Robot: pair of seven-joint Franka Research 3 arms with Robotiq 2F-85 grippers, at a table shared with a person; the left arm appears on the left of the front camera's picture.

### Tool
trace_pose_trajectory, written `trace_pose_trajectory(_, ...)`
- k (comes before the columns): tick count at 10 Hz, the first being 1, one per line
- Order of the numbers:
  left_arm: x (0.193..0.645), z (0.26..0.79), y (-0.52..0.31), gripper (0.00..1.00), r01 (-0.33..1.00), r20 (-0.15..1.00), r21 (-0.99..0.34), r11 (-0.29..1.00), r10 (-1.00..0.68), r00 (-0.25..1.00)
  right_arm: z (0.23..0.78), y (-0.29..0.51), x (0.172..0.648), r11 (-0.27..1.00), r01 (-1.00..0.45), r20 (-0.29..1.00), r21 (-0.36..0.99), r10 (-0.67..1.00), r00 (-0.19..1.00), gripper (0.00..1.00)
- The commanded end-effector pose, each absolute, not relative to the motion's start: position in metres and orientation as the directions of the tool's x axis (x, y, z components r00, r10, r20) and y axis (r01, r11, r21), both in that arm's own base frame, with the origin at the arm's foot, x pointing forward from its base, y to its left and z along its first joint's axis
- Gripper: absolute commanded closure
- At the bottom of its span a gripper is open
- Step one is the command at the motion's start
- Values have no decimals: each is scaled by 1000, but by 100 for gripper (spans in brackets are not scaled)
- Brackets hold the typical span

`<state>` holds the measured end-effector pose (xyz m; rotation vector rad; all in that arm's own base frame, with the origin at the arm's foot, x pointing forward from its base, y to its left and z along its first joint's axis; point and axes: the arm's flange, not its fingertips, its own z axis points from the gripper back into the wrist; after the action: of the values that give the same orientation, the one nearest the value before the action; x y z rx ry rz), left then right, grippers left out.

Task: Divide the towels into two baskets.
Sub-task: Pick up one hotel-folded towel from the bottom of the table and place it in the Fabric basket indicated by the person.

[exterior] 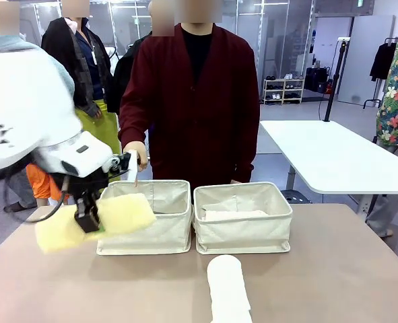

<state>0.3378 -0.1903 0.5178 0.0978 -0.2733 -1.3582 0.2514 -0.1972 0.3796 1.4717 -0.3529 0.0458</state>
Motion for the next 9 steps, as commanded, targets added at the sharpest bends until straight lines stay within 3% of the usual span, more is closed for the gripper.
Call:
trace_pose_trajectory(1, 411, 526, -198, 64, 963, 115, 269, 23, -993, -8, 385, -197, 250, 109, -233, 249, 966, -182, 951, 5)
trace_pose_trajectory(3, 459, 526, -204, 64, 958, 107, 253, -136, -980, -167, 385, -197, 250, 109, -233, 249, 966, -182, 951, 5)
trace_pose_trajectory(4, 480, 521, -206, 64, 959, 111, 238, -156, -976, -186, 385, -197, 250, 109, -233, 249, 966, -182, 951, 5)
trace_pose_trajectory(5, 500, 515, -210, 64, 951, 72, 268, -154, -981, -179, 385, -197, 250, 109, -233, 249, 966, -182, 951, 5)
trace_pose_trajectory(7, 535, 490, -216, 64, 954, 98, 274, -124, -983, -156, 385, -197, 250, 109, -233, 249, 966, -182, 951, 5)
trace_pose_trajectory(8, 551, 476, -217, 64, 936, 118, 347, -56, -988, -102, 385, -197, 250, 109, -233, 249, 966, -182, 951, 5)
trace_pose_trajectory(9, 562, 464, -217, 41, 913, 90, 406, -36, -993, -79, 385, -197, 250, 109, -233, 249, 966, -182, 951, 5)
